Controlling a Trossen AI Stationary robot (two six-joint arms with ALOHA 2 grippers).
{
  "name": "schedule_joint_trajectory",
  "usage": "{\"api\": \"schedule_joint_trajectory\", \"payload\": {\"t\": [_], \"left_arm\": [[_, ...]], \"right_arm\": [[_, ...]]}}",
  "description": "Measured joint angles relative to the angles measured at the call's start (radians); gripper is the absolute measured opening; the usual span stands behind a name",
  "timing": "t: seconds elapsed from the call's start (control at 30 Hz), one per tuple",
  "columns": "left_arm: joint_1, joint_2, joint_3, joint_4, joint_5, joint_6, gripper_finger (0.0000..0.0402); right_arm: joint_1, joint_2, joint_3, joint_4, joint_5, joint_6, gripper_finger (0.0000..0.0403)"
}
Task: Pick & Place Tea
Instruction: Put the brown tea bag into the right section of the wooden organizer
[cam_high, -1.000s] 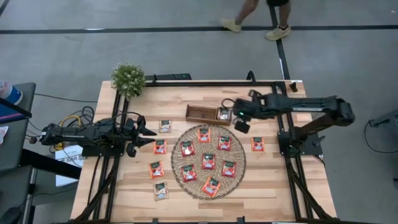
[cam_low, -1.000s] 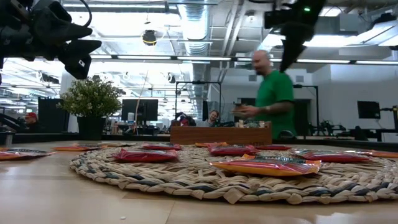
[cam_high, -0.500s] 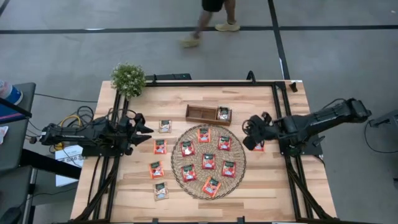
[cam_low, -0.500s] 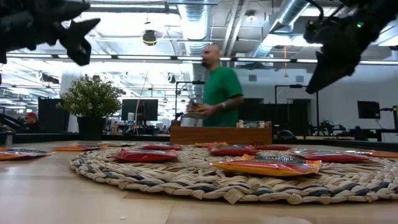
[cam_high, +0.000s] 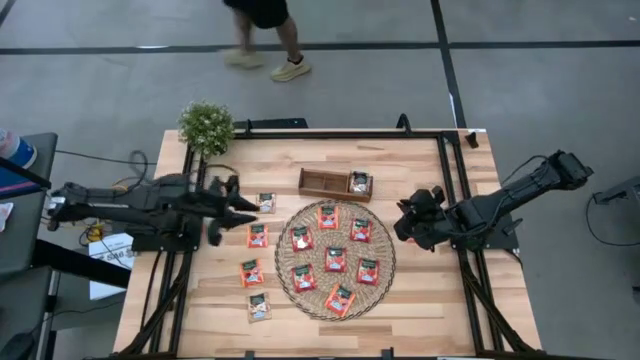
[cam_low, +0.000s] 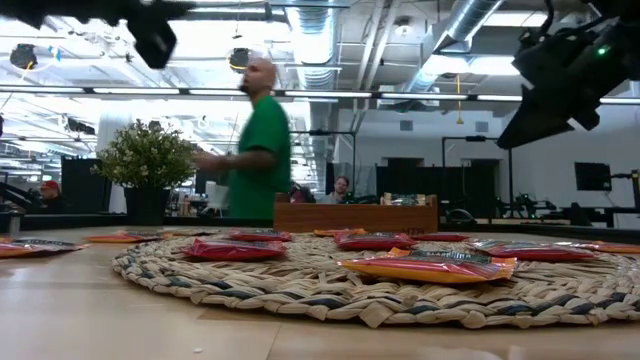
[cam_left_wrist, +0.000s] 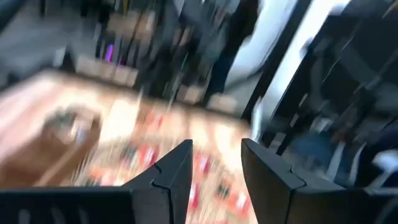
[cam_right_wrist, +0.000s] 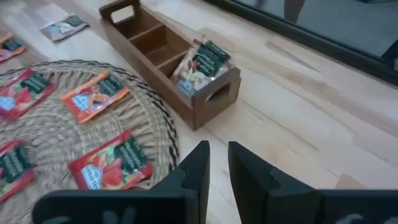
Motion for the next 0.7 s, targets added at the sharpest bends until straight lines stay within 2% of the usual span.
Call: {"api": "schedule_joint_trajectory", "payload": {"t": [0.17,0.3,0.5,0.6,0.7], "left_arm": [[0.030,0.266,0.180,-0.284,-0.005,0.009,0.0128],[0.057,0.415,0.259,-0.386,0.003,0.060,0.0128],[0.122,0.518,0.315,-0.420,0.017,0.079,0.0128],[0.170,0.538,0.337,-0.497,0.068,0.075,0.0128],[0.209,0.556,0.360,-0.589,0.122,0.074,0.0128]], "right_arm": [[0.023,-0.059,0.000,0.007,-0.051,-0.074,0.0052],[0.022,-0.114,0.000,0.018,-0.131,-0.185,0.0052],[0.016,-0.201,0.000,0.020,-0.224,-0.275,0.0052],[0.019,-0.248,-0.010,0.038,-0.231,-0.293,0.0052],[0.018,-0.307,-0.064,0.168,-0.238,-0.340,0.0052]]}}
